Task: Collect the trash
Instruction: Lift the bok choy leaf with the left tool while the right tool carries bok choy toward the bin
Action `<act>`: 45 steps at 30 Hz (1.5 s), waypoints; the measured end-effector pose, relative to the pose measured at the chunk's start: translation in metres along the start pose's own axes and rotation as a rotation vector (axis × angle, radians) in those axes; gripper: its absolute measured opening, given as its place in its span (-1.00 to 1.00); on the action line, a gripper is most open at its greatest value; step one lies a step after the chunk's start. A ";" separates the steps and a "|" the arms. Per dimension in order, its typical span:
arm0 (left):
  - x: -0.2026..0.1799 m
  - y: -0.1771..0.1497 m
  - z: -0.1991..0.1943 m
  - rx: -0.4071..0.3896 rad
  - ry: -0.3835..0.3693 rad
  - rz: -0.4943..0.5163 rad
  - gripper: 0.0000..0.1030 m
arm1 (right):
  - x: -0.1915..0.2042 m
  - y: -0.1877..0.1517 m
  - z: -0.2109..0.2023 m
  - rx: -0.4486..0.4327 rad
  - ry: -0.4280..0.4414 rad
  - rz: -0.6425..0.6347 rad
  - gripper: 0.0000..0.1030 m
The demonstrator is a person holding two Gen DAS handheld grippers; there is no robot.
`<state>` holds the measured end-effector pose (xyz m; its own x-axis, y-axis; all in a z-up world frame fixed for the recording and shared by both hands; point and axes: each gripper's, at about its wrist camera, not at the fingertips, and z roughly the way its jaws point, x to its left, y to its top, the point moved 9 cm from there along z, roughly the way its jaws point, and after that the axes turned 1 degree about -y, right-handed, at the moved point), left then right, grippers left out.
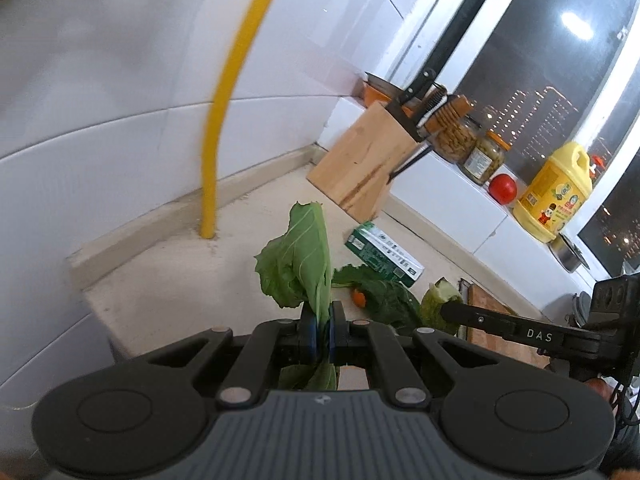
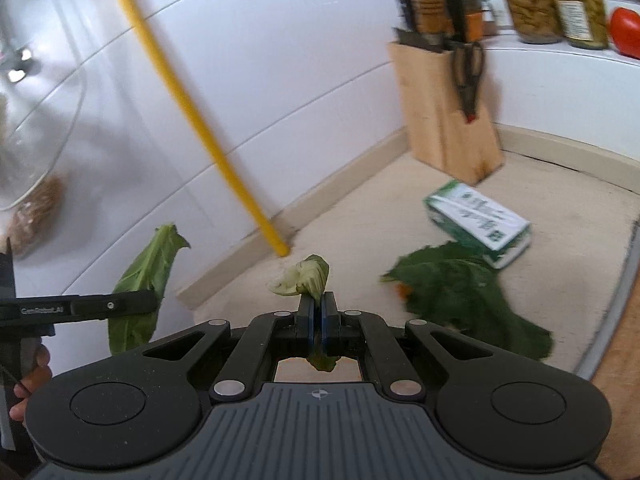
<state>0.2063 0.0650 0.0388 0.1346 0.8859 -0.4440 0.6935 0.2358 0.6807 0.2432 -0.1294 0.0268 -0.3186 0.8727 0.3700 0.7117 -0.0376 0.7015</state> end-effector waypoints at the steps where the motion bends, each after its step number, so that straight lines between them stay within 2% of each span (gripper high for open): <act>1: 0.003 -0.002 -0.006 -0.007 0.009 -0.006 -0.95 | 0.007 -0.001 0.002 0.004 0.013 -0.010 -0.90; 13: 0.034 -0.028 -0.068 -0.071 0.131 -0.055 -0.95 | 0.092 -0.023 0.020 0.066 0.177 -0.126 -0.90; 25: 0.055 -0.041 -0.126 -0.163 0.225 -0.074 -0.95 | 0.174 -0.039 0.025 0.077 0.335 -0.224 -0.90; 35: 0.076 -0.059 -0.155 -0.196 0.294 -0.104 -0.95 | 0.221 -0.051 0.033 0.095 0.393 -0.274 -0.89; 45: 0.083 -0.074 -0.168 -0.220 0.348 -0.091 -0.95 | 0.241 -0.070 0.032 0.113 0.397 -0.303 -0.88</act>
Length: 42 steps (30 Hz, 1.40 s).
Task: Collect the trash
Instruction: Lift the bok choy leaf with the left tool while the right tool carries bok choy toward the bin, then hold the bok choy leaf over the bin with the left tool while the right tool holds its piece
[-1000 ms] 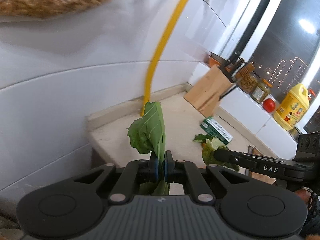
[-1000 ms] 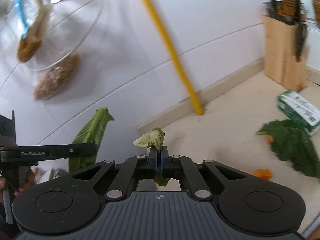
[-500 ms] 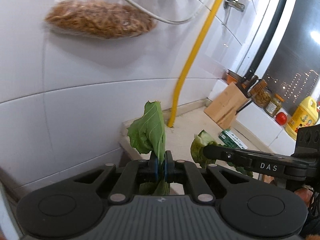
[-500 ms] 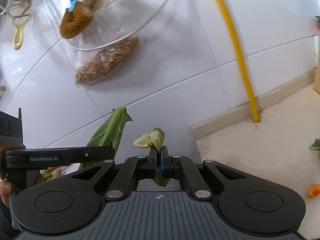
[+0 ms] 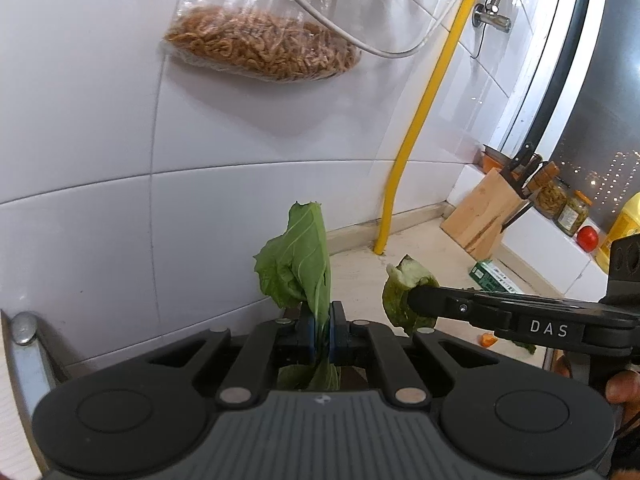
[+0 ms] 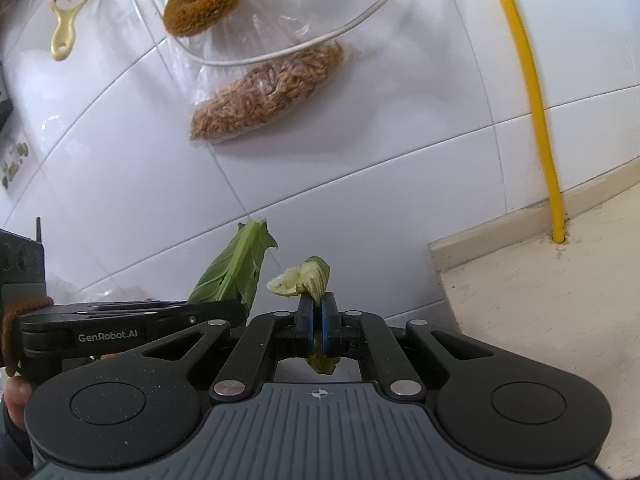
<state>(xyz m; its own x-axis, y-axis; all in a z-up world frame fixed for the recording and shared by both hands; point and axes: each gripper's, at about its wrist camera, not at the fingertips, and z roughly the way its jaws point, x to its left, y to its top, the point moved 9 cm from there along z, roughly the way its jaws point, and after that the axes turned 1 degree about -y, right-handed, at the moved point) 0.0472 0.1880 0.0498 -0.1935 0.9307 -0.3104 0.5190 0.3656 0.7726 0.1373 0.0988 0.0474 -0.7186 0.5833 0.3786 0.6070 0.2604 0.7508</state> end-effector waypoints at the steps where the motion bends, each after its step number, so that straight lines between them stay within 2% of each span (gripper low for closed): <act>1: 0.001 -0.001 -0.001 -0.002 0.005 0.001 -0.95 | 0.002 -0.002 0.001 0.004 -0.002 -0.002 -0.88; 19: 0.026 -0.024 -0.012 -0.011 0.058 -0.021 -0.95 | 0.022 -0.027 0.019 0.048 -0.016 0.000 -0.87; 42: 0.048 -0.056 0.018 0.064 0.069 -0.085 -0.95 | 0.011 -0.053 0.046 0.132 -0.056 0.028 -0.87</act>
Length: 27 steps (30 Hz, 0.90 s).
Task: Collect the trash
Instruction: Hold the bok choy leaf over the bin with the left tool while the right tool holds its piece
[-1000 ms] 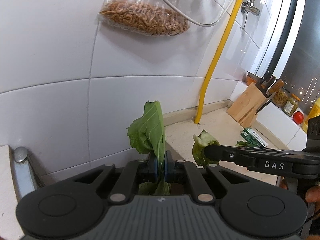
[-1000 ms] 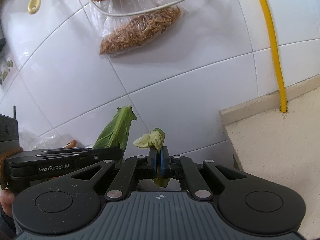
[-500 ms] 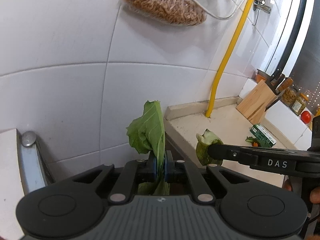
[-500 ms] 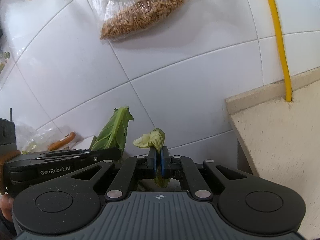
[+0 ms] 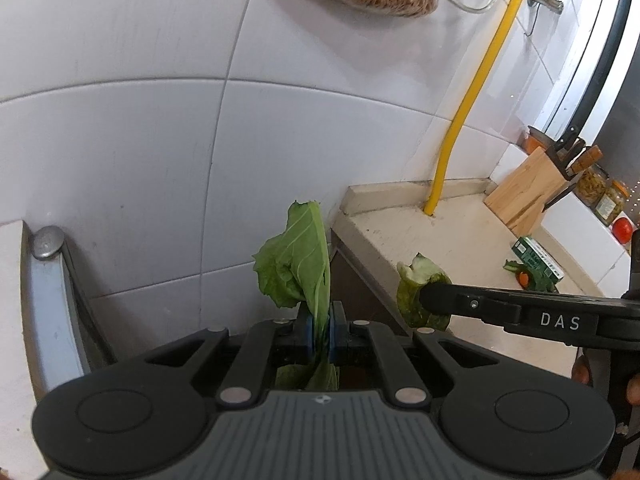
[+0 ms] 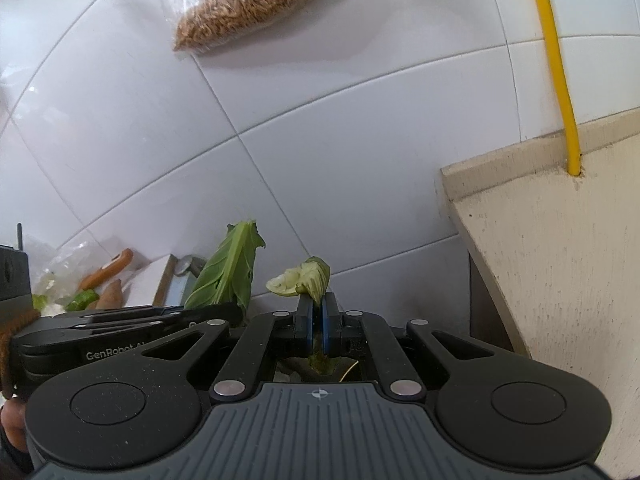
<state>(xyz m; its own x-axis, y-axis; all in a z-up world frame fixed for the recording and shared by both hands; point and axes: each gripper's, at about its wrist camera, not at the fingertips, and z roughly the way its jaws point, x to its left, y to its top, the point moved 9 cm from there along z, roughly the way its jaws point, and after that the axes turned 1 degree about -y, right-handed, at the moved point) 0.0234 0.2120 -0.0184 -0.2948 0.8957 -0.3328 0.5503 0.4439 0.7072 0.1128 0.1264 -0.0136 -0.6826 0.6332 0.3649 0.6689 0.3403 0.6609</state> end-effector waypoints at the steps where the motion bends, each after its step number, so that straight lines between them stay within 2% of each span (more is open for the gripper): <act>1: 0.001 -0.001 0.002 0.003 -0.001 -0.003 -0.95 | -0.001 -0.001 0.002 0.005 -0.002 0.001 -0.87; 27: 0.025 -0.026 0.058 0.124 0.012 -0.030 -0.95 | -0.021 -0.025 0.056 0.134 -0.057 0.035 -0.87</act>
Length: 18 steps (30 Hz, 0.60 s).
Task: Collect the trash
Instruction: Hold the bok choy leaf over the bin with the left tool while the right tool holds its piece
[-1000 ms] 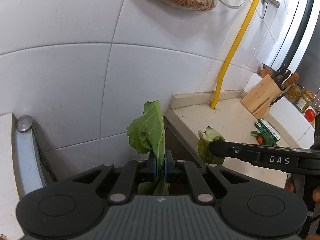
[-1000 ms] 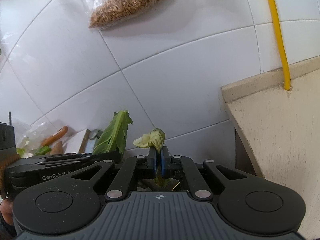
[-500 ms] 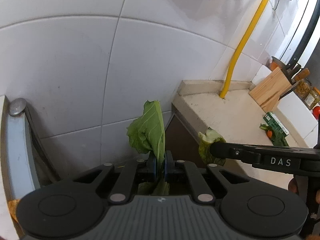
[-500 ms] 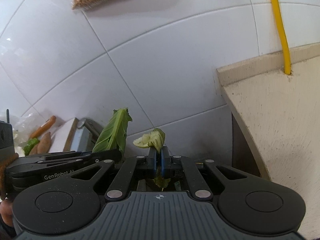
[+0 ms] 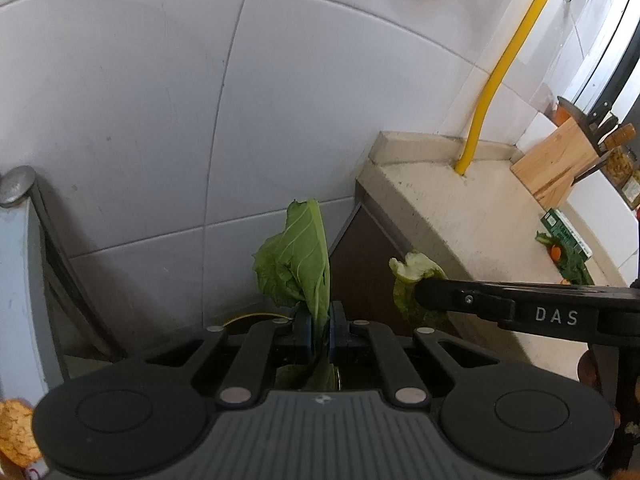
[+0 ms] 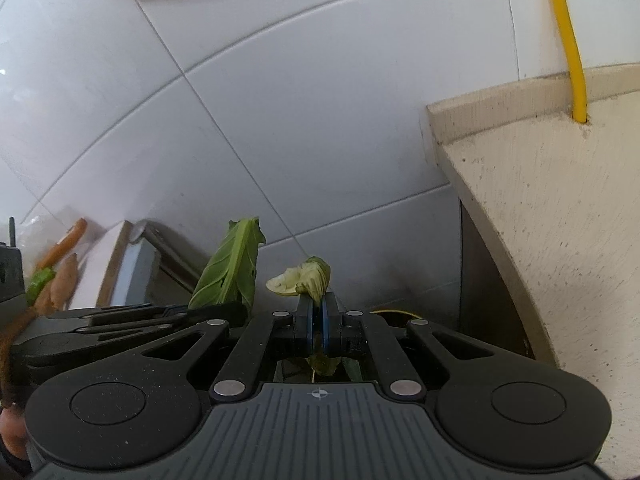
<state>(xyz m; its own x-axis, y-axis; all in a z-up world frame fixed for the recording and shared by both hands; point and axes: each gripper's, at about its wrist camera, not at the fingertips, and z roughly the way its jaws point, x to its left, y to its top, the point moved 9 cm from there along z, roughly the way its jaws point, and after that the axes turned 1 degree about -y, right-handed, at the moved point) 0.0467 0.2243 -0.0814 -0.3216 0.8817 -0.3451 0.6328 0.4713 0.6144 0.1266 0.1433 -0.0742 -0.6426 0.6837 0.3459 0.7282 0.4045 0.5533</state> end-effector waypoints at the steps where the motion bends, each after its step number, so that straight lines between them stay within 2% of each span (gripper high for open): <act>1: 0.000 -0.001 0.001 0.005 0.001 0.000 -0.95 | -0.001 -0.001 0.003 0.006 -0.002 0.003 -0.87; 18: 0.007 -0.017 0.027 0.126 0.031 -0.002 -0.95 | -0.018 -0.010 0.033 0.094 -0.017 0.067 -0.85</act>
<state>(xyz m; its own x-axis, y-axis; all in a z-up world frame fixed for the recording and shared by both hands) 0.0529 0.2219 -0.1131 -0.3431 0.8819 -0.3232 0.7152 0.4684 0.5188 0.1382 0.1473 -0.1113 -0.5887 0.7205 0.3665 0.7887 0.4123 0.4561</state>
